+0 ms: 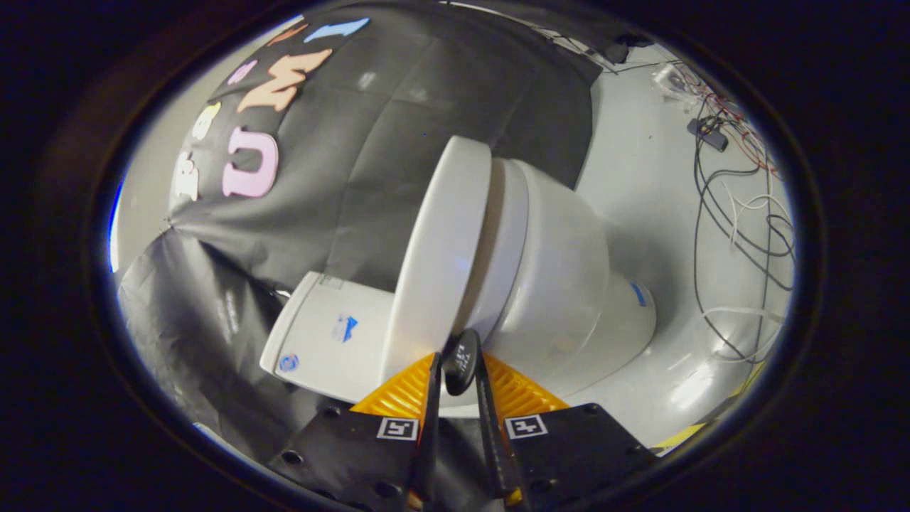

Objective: Open the toilet lid.

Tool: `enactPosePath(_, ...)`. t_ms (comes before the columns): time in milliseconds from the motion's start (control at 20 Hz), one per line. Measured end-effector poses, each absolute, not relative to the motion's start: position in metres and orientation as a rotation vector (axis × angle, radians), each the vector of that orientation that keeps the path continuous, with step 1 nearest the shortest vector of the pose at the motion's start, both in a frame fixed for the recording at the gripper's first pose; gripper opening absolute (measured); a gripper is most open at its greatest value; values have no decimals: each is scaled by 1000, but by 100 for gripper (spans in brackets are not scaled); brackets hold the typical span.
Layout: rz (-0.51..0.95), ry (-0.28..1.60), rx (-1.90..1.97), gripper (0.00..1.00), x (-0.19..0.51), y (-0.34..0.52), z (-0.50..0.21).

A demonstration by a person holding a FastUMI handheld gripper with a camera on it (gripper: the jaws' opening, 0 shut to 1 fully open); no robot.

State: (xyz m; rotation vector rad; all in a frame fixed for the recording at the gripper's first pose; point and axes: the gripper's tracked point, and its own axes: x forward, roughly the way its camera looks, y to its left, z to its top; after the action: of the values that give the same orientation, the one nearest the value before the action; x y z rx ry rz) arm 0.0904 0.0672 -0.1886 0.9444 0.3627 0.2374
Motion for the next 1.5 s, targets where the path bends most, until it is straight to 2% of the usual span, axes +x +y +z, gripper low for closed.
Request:
enactPosePath(150, 264, 393, 1025, 11, 92, 67, -183)
enactPosePath(250, 256, 391, 1084, 14, 93, 68, -182)
enactPosePath(650, 156, 403, 1110, 10, 98, 70, -177)
enactPosePath(850, 112, 407, 1028, 8, 89, 67, -176)
enactPosePath(900, 97, 406, 993, 5, 110, 71, -185)
enactPosePath(950, 93, 404, 991, 2, 102, 70, -184)
enactPosePath(1150, -11, 397, 1011, 2, 100, 67, -179)
enactPosePath(1500, -122, 297, 939, 2, 91, 81, -117)
